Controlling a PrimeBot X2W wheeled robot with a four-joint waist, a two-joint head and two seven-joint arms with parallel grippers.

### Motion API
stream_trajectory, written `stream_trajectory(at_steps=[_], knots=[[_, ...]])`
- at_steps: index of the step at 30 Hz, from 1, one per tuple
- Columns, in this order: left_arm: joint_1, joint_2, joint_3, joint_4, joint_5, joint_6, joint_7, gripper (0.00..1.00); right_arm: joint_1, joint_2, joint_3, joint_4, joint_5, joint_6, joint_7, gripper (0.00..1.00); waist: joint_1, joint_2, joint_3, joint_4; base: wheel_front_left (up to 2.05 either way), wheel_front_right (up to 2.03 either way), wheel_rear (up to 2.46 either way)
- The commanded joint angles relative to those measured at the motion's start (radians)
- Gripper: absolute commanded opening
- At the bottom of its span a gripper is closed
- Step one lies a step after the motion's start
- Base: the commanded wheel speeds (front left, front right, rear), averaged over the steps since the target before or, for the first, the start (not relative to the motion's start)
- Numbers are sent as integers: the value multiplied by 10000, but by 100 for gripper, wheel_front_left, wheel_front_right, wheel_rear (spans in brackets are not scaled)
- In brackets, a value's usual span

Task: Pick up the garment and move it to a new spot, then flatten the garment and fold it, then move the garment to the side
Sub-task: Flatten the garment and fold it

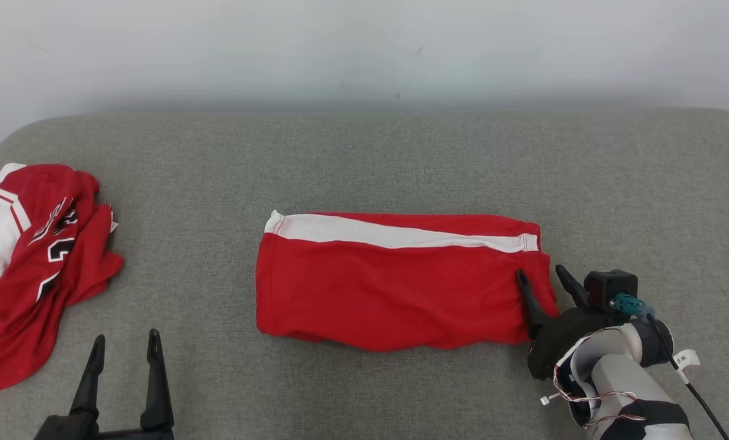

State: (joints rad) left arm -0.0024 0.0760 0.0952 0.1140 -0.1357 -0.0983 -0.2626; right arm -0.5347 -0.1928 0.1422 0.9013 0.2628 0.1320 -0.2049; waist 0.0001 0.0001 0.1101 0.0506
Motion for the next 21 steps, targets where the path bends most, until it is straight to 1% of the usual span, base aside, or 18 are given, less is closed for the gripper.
stream_trajectory(at_steps=[1, 6, 9, 10, 11, 12, 16, 21], knots=[[-121, -49, 41, 21, 62, -54, -32, 100, -160, 16, -46, 313, 73, -26, -74, 100, -1, -1, 47, 23, 0, 0, 0], [-181, -95, 96, 42, 126, -99, -32, 100, -454, 195, -95, 1439, 363, -26, -80, 100, -1, -1, 112, -5, 0, 0, 0], [-224, -116, 110, 75, 194, -135, -32, 100, -630, 397, -49, 1922, 750, -26, 63, 100, -1, -1, 95, -16, 0, 0, 0], [-227, -122, 106, 91, 209, -145, -32, 100, -653, 456, 24, 2022, 866, -24, 93, 63, -1, -1, 77, -16, 0, 0, 0], [-230, -131, 96, 114, 224, -131, -32, 100, -686, 477, 107, 2075, 928, -24, 64, 7, -1, -1, 60, -15, 0, 0, 0], [-231, -140, 95, 137, 237, -136, -32, 100, -725, 485, 192, 2130, 997, -26, 22, 0, -1, -1, 25, -19, 0, 0, 0], [-135, -155, 131, 175, 264, -162, -32, 100, -866, 254, 508, 2294, 1270, -26, -58, 0, -1, -1, -113, -64, 0, 0, 0], [5, -182, 239, 186, 273, -195, -32, 100, -884, -601, 800, 2351, 1591, -26, -180, 0, -1, -1, -277, -163, 0, 0, 0]])
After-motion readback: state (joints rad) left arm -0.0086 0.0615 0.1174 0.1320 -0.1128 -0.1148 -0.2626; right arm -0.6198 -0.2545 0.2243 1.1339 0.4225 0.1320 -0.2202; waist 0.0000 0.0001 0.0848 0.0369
